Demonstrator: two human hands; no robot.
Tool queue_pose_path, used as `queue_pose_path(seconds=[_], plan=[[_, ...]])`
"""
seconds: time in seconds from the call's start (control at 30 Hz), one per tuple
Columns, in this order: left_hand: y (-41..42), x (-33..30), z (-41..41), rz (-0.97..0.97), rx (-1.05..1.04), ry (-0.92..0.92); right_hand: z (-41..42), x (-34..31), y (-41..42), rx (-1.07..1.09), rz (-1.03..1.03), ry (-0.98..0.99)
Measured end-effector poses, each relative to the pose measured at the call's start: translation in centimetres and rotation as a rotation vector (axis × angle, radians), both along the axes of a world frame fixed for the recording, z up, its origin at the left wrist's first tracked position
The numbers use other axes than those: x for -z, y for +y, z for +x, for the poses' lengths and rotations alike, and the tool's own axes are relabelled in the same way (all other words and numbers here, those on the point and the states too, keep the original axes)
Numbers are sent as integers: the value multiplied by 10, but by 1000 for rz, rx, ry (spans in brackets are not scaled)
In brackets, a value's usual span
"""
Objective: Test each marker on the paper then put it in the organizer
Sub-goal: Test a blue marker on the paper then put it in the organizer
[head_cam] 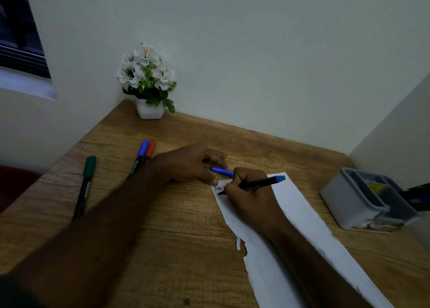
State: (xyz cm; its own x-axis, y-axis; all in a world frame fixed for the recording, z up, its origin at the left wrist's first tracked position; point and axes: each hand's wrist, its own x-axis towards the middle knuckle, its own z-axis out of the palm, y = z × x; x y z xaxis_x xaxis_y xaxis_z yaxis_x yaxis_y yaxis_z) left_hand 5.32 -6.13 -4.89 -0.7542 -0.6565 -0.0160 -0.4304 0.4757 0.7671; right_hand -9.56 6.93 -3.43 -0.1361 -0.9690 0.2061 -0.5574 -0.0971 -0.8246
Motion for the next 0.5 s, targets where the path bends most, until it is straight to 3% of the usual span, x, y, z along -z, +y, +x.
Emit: queue_pose_path(seconds=[0.5], plan=[[-3, 3, 0, -20, -4, 0, -7, 6, -6, -18, -88, -13]])
